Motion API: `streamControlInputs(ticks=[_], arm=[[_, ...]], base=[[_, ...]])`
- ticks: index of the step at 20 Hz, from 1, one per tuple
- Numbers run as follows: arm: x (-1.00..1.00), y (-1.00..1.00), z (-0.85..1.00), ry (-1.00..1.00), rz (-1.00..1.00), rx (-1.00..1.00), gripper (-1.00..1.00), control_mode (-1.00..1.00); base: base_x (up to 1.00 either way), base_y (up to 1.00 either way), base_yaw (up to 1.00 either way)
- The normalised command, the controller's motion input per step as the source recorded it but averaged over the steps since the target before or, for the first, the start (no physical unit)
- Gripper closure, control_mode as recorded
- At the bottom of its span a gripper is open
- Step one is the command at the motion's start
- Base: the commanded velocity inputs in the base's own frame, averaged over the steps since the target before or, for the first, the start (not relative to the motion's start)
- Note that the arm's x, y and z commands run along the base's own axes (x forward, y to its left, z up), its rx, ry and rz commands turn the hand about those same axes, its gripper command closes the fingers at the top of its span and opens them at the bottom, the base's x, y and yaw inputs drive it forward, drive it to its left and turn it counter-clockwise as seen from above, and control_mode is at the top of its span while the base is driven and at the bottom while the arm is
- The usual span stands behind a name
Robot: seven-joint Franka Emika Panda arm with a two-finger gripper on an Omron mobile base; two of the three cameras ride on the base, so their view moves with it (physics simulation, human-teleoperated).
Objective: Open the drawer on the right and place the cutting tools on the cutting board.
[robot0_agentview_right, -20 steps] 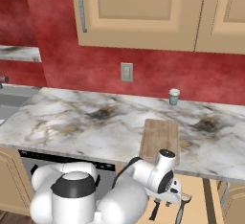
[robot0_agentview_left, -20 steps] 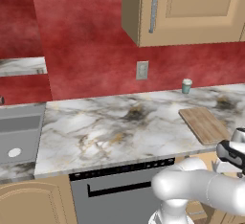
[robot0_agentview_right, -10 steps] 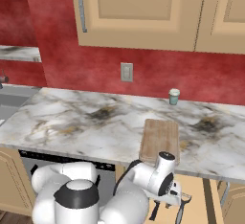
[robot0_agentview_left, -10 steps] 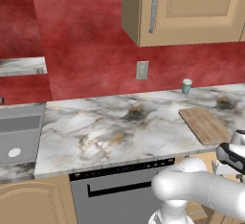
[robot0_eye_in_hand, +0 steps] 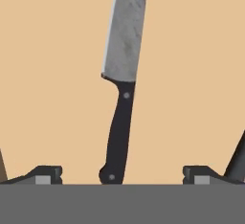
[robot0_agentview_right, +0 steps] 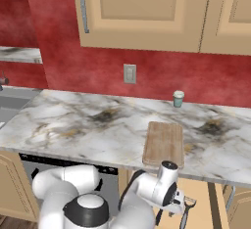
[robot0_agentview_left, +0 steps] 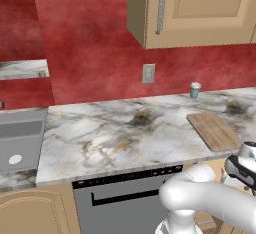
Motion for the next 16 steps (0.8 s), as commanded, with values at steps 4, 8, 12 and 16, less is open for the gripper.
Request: streamControlInputs(ticks=[4,8,12,16], arm=[[0.11,0.0,-0.19,0.0,0.0,0.0,-1.0,-1.0],[0.17,0.0,-0.17,0.0,0.0,0.0,-1.0,-1.0],[0.1,0.0,-0.16,0.0,0.0,0.0,-1.0,-1.0],[0.01,0.0,-0.24,0.0,0.0,0.0,-1.0,-1.0]], base=[[0.0,0.0,0.0],[0.0,0.0,0.0],[0.0,0.0,0.0],[0.0,0.0,0.0]])
